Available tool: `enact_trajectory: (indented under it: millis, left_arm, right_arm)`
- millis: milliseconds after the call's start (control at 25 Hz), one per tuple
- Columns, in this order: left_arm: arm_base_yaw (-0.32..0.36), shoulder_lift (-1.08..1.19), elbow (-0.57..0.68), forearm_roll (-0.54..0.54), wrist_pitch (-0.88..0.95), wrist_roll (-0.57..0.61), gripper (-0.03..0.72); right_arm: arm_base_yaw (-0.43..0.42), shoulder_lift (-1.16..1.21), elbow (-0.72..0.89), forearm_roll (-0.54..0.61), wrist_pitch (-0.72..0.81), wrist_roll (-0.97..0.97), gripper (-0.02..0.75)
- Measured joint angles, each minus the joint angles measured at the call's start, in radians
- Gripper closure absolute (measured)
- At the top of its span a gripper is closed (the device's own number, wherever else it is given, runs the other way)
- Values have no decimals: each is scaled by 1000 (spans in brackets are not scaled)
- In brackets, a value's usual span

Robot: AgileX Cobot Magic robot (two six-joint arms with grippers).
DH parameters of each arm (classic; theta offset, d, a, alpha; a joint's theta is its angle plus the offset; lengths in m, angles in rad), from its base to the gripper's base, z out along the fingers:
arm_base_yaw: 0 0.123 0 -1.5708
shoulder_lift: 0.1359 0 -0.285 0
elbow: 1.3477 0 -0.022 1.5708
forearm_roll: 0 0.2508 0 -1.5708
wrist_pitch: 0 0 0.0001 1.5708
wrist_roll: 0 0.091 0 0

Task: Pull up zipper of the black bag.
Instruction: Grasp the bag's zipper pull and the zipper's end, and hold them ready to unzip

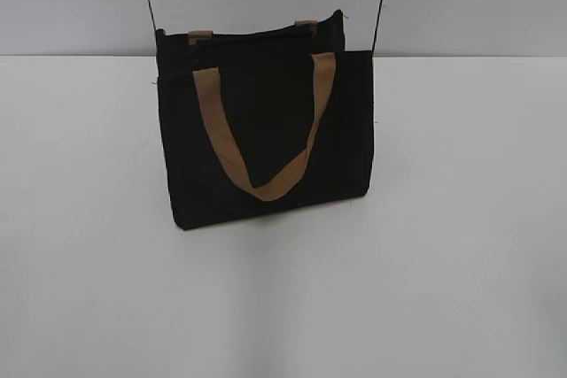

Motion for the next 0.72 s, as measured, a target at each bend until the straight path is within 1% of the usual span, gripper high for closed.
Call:
enact_trajectory:
  millis: [280,480,600,720]
  left_arm:
    - [0,0,0,-11,-1,5,272]
    - [0,46,0,-57,-9,69,272]
    - [0,84,-4,-68,-17,79,272]
    - [0,145,-23,-74,-88,85,272]
  right_arm:
    - [0,0,0,0,0,0,349]
    - [0,0,0,0,0,0,349]
    - [0,0,0,0,0,0,349]
    - [0,0,0,0,0,0,349]
